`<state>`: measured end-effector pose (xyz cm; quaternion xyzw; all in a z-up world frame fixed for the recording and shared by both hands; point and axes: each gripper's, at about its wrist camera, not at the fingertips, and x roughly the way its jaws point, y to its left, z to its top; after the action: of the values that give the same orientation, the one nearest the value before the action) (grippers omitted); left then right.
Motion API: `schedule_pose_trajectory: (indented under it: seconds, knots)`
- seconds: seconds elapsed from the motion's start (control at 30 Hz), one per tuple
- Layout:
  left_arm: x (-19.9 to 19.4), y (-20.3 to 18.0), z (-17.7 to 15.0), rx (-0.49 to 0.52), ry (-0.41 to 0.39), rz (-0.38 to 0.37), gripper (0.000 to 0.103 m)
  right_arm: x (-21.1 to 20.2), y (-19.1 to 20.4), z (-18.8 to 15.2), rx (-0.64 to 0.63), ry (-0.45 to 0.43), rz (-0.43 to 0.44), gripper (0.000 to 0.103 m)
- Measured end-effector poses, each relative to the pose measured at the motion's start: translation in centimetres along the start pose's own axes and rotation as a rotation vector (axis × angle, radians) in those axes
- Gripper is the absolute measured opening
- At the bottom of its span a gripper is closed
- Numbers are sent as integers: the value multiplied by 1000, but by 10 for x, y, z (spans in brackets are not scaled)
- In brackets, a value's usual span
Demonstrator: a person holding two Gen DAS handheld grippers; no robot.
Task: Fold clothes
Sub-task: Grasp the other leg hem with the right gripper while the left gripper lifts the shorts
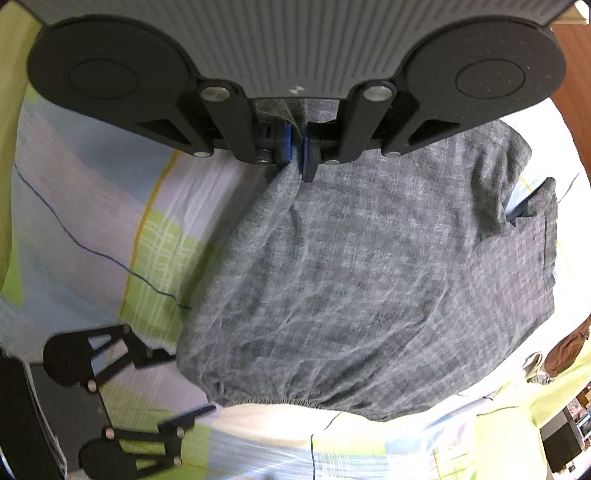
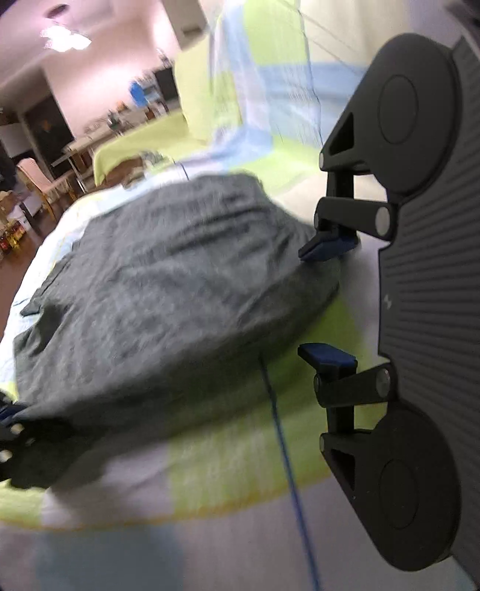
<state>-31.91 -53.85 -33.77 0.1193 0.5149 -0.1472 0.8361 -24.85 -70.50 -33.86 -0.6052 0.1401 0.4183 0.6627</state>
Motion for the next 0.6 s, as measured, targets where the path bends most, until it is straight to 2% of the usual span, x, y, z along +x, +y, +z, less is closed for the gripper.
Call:
schedule_pose_trajectory:
  seconds: [0.03, 0.07, 0.1, 0.13, 0.17, 0.2, 0.23, 0.37, 0.47, 0.6]
  knots:
    - [2, 1, 0, -1, 6, -4, 8, 0, -2, -2, -9, -5, 10, 55]
    - [4, 3, 0, -2, 11, -7, 8, 0, -3, -3, -20, -9, 25, 56]
    - [5, 4, 0, -3, 17, -11, 8, 0, -4, -5, -31, -14, 40, 56]
    - [7, 6, 0, -3, 23, -17, 7, 1, -9, -4, -14, -12, 65, 50]
    - [9, 7, 0, -4, 29, -26, 6, 2, -16, -2, 10, -7, 93, 40]
    - [10, 9, -1, 3, 35, -42, 3, 2, -23, -1, 33, -3, 120, 8]
    - [9, 12, -1, 19, 34, -63, 1, 3, -30, 1, 57, 2, 148, 4]
    - [-3, 36, 7, 13, 23, -115, 0, 6, -57, 7, 151, 20, 259, 4]
    - [-23, 79, 30, 4, -2, -97, 0, 0, -81, 21, 244, 8, 304, 4]
    - [-39, 164, 82, -15, -18, -53, 1, 17, -143, 43, 378, -1, 339, 4]
